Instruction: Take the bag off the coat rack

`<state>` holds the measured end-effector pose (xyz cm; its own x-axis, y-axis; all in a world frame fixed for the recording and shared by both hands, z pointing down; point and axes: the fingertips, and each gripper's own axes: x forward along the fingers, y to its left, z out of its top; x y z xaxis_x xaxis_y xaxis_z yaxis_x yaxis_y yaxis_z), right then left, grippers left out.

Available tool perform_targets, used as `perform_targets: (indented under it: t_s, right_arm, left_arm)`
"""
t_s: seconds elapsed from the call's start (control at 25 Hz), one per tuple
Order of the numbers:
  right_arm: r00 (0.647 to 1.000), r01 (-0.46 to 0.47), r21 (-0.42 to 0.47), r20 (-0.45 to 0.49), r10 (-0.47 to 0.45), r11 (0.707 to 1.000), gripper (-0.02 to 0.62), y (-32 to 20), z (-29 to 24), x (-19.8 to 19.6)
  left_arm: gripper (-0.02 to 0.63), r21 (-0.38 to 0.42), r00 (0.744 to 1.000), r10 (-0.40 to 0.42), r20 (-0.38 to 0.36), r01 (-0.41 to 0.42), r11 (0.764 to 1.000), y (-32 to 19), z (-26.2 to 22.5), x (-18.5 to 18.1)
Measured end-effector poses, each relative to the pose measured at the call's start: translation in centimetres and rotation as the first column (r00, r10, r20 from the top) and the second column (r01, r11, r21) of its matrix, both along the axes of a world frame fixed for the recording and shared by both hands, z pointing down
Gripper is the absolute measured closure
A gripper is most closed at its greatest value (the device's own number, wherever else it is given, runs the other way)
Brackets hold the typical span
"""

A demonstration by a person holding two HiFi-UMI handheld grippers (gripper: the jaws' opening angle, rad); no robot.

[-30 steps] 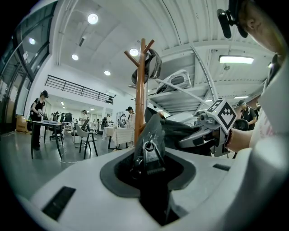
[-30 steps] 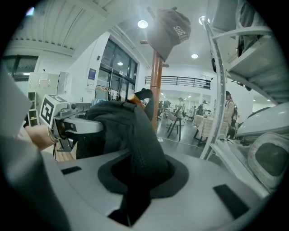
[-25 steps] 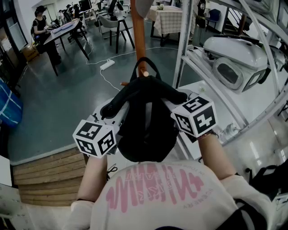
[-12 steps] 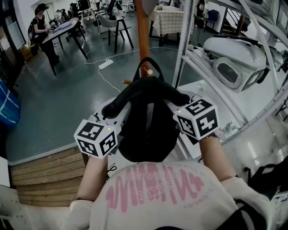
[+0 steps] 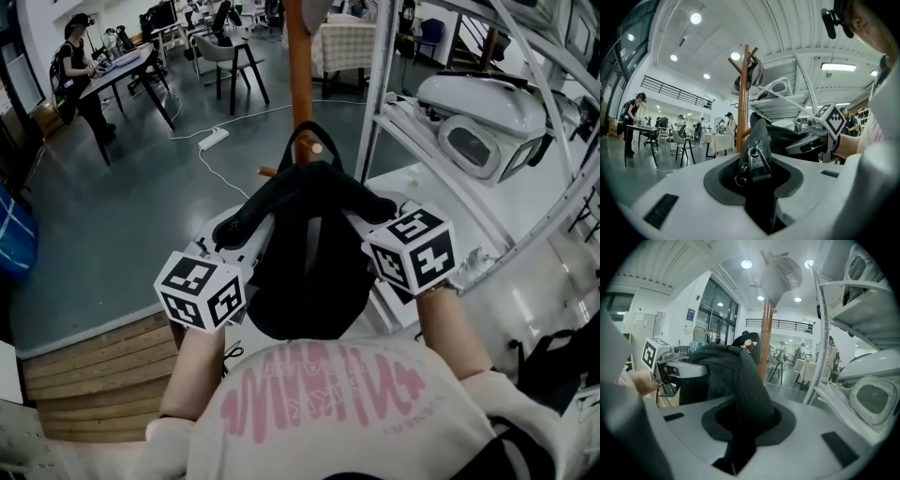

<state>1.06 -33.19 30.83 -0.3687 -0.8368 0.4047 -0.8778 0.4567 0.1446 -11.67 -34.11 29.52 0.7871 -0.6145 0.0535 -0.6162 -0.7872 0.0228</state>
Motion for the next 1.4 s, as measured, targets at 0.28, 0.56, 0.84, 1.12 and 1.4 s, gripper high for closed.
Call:
perform_targets:
  t_s: [0.28,0.56,0.84,1.12,1.4]
  right_arm:
    - [1.0,-0.029,0.003,0.001,0.029,1.0,0.526,0.7,0.0,-0.4]
    - [0.998,-0.063,0.014,0.006,0.063,0.998,0.526,1.4,0.0,-0.7]
    - [0.995,-0.096,0.021,0.007,0.096,0.995,0.526,2.0,-0.2,-0.5]
    - [0.992,-0.122,0.024,0.011,0.122,0.992,0.526,2.3,-0.1,-0.5]
    - [0.989,-0.145,0.03,0.014,0.145,0.989,0.526,2.3,-0.1,-0.6]
  left_arm:
    - [0.5,0.006,0.999,0.032,-0.001,-0.032,0.999,0.4,-0.1,-0.4]
    - [0.5,0.025,0.998,0.055,-0.002,-0.055,0.998,0.7,-0.3,-0.6]
    - [0.5,0.029,0.996,0.089,-0.003,-0.089,0.996,1.0,-0.4,-0.4]
    - [0.5,0.025,0.991,0.132,0.001,-0.132,0.991,1.1,-0.4,-0.3]
    - [0.502,0.046,0.99,0.142,0.0,-0.142,0.989,0.9,-0.6,-0.4]
